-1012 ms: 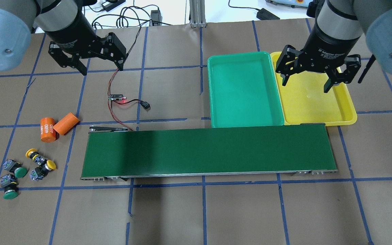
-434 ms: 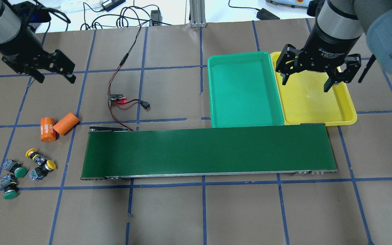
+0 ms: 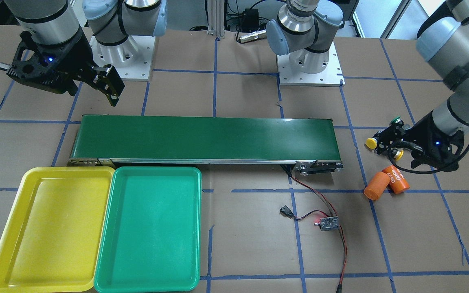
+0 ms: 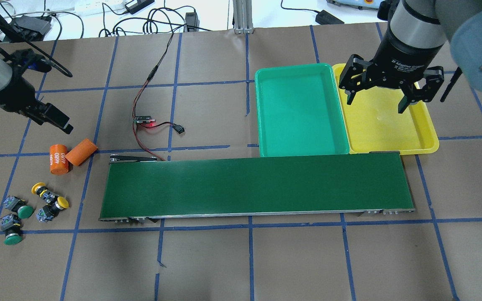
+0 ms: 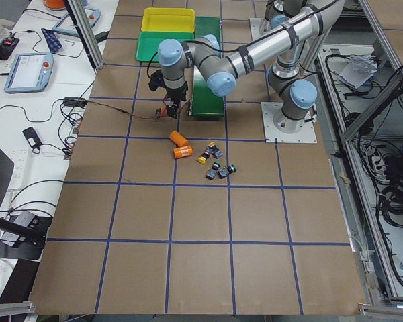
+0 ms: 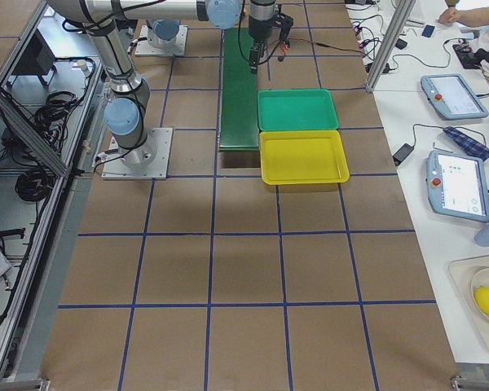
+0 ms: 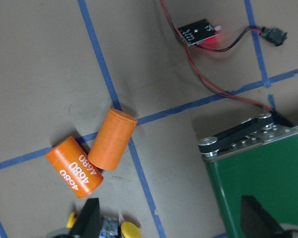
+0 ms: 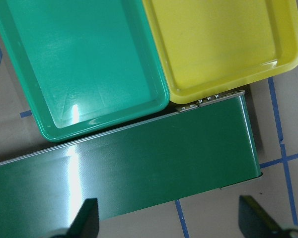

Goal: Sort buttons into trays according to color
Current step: 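Grasp an orange cylinder with the left gripper and lift it, then lower the orange cylinder onto the green belt and open the left gripper, then return the left gripper and grasp the second orange cylinder, then carry the second orange cylinder onto the belt and release it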

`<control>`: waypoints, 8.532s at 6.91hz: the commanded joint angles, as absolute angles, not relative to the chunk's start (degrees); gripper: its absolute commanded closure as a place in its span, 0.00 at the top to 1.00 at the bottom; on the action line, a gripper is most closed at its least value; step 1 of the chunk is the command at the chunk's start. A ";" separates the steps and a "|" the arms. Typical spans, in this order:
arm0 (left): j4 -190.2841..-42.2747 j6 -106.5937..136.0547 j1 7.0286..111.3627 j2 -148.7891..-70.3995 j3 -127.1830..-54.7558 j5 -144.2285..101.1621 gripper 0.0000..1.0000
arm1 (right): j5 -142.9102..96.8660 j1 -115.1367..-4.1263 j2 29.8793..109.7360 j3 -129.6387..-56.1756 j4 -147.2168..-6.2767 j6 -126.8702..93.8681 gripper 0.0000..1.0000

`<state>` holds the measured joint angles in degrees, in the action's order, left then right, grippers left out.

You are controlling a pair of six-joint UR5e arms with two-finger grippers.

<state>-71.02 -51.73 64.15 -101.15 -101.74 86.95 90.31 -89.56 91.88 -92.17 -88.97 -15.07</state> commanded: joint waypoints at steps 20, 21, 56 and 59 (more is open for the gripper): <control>-55.84 -94.05 84.64 -88.69 -127.05 84.92 0.19 | 90.88 -89.56 92.02 -92.55 -88.51 -14.94 1.00; -52.68 -93.96 84.12 -88.16 -128.74 84.64 0.71 | 90.70 -89.56 91.93 -92.81 -88.68 -15.03 1.00; -64.60 -82.04 92.98 -95.89 -113.37 86.47 0.06 | 85.96 -87.98 92.90 -95.19 -90.61 -14.24 1.00; -57.17 -86.40 93.25 -92.82 -122.76 87.01 0.31 | 85.78 -87.89 92.90 -95.54 -92.02 -13.54 1.00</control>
<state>-61.00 -85.53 93.09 -93.55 -119.50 86.89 85.86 -87.87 92.92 -95.33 -91.86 -14.14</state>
